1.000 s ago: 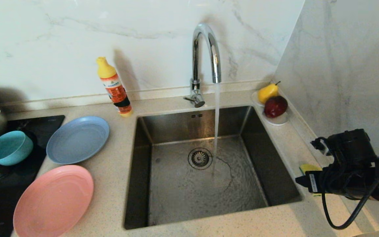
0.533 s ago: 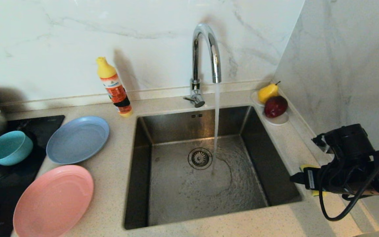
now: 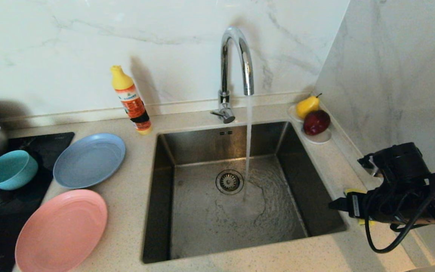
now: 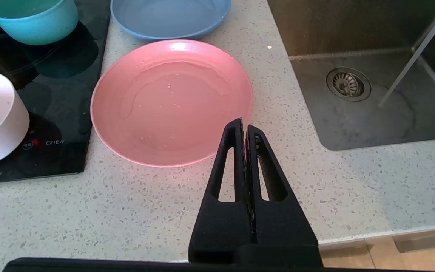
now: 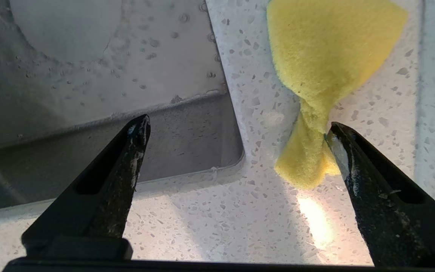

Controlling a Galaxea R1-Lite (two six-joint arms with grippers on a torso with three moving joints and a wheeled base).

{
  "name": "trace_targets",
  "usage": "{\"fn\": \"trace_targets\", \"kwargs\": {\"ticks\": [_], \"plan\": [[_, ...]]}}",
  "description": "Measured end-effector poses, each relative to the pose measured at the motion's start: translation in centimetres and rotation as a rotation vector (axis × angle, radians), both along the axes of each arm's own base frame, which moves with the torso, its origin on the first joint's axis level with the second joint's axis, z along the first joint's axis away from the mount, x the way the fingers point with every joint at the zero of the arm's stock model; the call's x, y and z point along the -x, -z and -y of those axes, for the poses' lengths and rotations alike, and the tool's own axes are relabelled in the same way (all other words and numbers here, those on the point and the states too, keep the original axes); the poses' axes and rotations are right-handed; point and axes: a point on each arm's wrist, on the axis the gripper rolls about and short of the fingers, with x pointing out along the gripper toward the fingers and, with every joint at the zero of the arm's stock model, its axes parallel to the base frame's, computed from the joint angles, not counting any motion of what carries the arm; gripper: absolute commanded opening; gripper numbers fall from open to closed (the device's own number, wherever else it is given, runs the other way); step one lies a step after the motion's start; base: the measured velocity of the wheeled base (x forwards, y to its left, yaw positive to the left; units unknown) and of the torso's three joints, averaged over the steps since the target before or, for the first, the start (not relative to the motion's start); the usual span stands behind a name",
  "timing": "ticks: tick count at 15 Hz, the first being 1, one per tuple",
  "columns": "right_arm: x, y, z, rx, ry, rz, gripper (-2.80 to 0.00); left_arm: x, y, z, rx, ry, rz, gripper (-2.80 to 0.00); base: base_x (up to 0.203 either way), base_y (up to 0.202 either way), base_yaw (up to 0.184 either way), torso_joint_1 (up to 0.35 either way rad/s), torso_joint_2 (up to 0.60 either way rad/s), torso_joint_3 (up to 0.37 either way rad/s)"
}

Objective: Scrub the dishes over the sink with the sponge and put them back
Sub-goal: Put down the sponge

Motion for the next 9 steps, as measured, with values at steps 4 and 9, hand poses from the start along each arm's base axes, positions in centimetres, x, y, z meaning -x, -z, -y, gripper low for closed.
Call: {"fn": "trace_targets", "kwargs": {"ticks": [4,9], "plan": [[-0.17,0.01,-0.17,-0.020,-0.022,-0.004,0.00,0.00,0.00,0.00,0.000,0.000,0.000,-2.80,0.000,0.000,0.000,0.000,0.00,0.000],[-0.19,0.12,-0.50,-0.023,-0.037,-0.009,0.00,0.00,0.00,0.00,0.000,0.000,0.000,-2.80,0.000,0.000,0.000,0.000,0.00,0.000]]}}
